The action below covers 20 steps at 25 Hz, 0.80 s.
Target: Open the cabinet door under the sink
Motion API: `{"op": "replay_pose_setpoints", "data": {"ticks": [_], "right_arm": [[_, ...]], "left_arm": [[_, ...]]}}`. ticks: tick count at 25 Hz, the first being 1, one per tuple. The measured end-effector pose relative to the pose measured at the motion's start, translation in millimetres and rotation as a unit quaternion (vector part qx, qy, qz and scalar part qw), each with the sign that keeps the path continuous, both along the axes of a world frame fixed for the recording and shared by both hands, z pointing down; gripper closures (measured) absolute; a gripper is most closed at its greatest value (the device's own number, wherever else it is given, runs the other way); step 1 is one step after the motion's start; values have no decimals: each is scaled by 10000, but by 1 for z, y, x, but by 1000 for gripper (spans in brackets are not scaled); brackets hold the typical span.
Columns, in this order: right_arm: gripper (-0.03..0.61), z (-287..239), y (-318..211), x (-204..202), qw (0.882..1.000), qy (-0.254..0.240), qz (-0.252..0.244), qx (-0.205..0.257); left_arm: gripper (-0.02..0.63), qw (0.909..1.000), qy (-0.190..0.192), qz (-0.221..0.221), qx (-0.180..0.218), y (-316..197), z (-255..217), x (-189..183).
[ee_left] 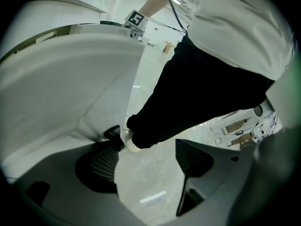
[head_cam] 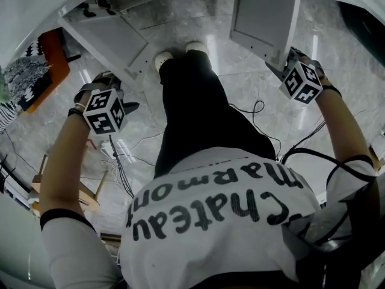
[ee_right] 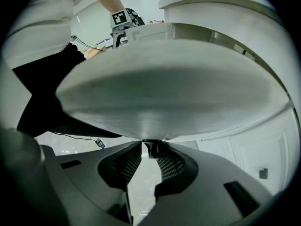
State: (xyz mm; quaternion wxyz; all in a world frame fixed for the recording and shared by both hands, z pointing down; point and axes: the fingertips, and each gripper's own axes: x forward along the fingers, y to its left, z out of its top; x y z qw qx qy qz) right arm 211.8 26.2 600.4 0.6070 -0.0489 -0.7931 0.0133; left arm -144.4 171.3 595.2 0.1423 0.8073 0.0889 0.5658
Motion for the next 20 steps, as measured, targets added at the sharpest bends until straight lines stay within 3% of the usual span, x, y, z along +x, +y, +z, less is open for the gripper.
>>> {"op": "replay_pose_setpoints", "data": {"ticks": [10,20], "right_arm": [[476,2,-2,18,9997,187,-153,-42],[477,3,-8,36,9996,264,-140,4]], "left_arm": [[259,9980,-572,147,-244,26,0,-43],[259,9953,-850,316,-328,33,-1,-64]]}}
